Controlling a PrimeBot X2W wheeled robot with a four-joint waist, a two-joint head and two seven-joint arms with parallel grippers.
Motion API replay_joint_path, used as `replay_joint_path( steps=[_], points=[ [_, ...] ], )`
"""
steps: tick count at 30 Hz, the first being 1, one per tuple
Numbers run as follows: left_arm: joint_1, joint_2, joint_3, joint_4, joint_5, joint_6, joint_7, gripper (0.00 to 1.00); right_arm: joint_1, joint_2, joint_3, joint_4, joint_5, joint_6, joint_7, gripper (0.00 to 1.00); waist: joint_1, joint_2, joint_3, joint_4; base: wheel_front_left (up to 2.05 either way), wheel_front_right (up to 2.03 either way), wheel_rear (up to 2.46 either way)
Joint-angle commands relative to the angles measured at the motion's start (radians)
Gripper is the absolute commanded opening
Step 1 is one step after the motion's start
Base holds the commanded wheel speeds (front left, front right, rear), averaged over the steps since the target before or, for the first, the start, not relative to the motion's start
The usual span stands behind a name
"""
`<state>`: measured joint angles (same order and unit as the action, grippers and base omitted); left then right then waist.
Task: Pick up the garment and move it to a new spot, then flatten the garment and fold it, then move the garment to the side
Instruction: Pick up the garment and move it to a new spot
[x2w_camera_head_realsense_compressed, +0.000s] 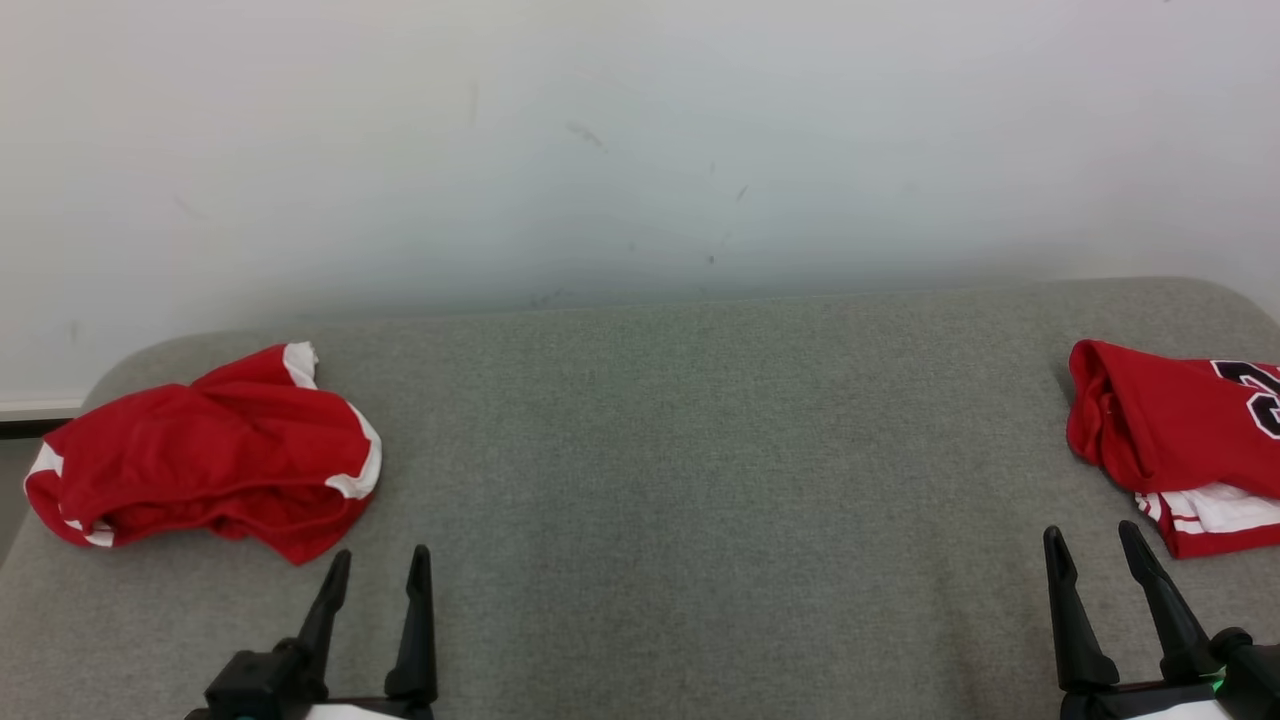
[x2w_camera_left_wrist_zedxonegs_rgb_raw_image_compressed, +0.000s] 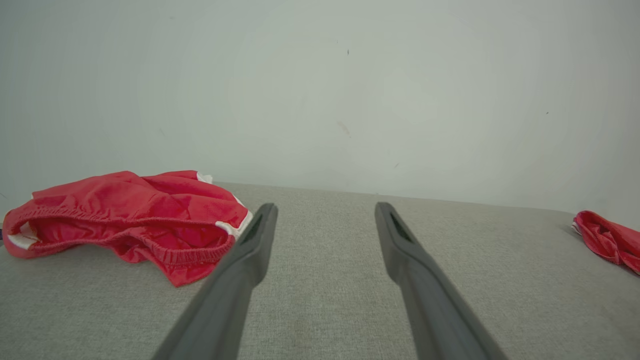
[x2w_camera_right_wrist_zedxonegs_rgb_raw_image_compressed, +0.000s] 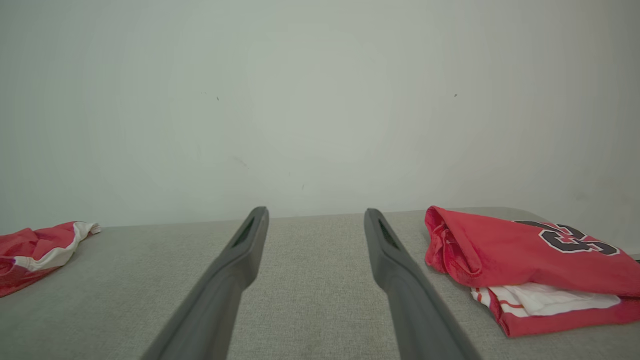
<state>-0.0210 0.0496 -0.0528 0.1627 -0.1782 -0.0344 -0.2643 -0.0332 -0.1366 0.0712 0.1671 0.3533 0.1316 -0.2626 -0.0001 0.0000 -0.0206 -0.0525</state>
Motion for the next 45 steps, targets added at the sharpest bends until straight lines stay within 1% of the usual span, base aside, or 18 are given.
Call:
replay_joint_path(
  steps=[1,5,9,25,30,33,37,43,45],
  points=[
    [-0.007,0.003,0.000,0.002,-0.004,0.001,0.001,1.00,-0.007,-0.001,0.001,0.004,0.003,-0.002,-0.003,1.00,0.0001,0.0000,0.000,0.001,0.00,0.00,0.00],
    [-0.013,0.003,-0.005,0.005,0.000,0.000,0.001,1.00,-0.004,0.001,0.007,0.008,0.007,-0.002,-0.003,1.00,0.0001,0.0000,-0.001,0.017,0.00,0.00,0.00],
    [-0.018,0.003,-0.008,0.003,0.000,0.007,0.001,1.00,-0.001,-0.002,0.017,0.013,0.011,-0.002,-0.002,1.00,0.0001,0.0000,0.000,0.055,0.00,0.00,0.00],
    [-0.017,0.003,0.019,0.014,0.024,0.006,0.001,1.00,-0.041,0.024,0.112,0.040,0.028,-0.002,-0.001,1.00,0.0001,0.0000,0.009,0.281,0.00,0.00,0.00],
    [-0.018,0.003,0.031,0.011,0.024,0.004,0.001,1.00,-0.049,0.024,0.128,0.046,0.031,-0.002,-0.001,1.00,0.0001,0.0000,0.020,0.333,0.00,0.00,0.00],
    [-0.022,0.003,0.035,0.009,0.021,0.002,0.001,1.00,-0.055,0.023,0.132,0.048,0.031,-0.002,-0.001,1.00,0.0001,0.0000,0.028,0.347,0.00,0.00,0.00],
    [-0.029,0.003,0.037,0.009,0.018,0.004,0.001,1.00,-0.065,0.018,0.138,0.049,0.032,-0.002,-0.001,1.00,0.0001,0.0000,0.035,0.348,0.00,0.00,0.00],
    [-0.078,0.004,0.040,0.020,0.030,-0.012,0.001,1.00,-0.079,0.010,0.150,0.045,0.033,-0.002,-0.001,1.00,0.0001,0.0000,0.052,0.317,0.00,0.00,0.00],
    [-0.118,0.017,0.036,0.038,0.035,-0.023,0.001,1.00,-0.088,0.007,0.150,0.043,0.030,-0.002,-0.001,1.00,0.0001,0.0000,0.061,0.299,0.00,0.00,0.00]
  ],
)
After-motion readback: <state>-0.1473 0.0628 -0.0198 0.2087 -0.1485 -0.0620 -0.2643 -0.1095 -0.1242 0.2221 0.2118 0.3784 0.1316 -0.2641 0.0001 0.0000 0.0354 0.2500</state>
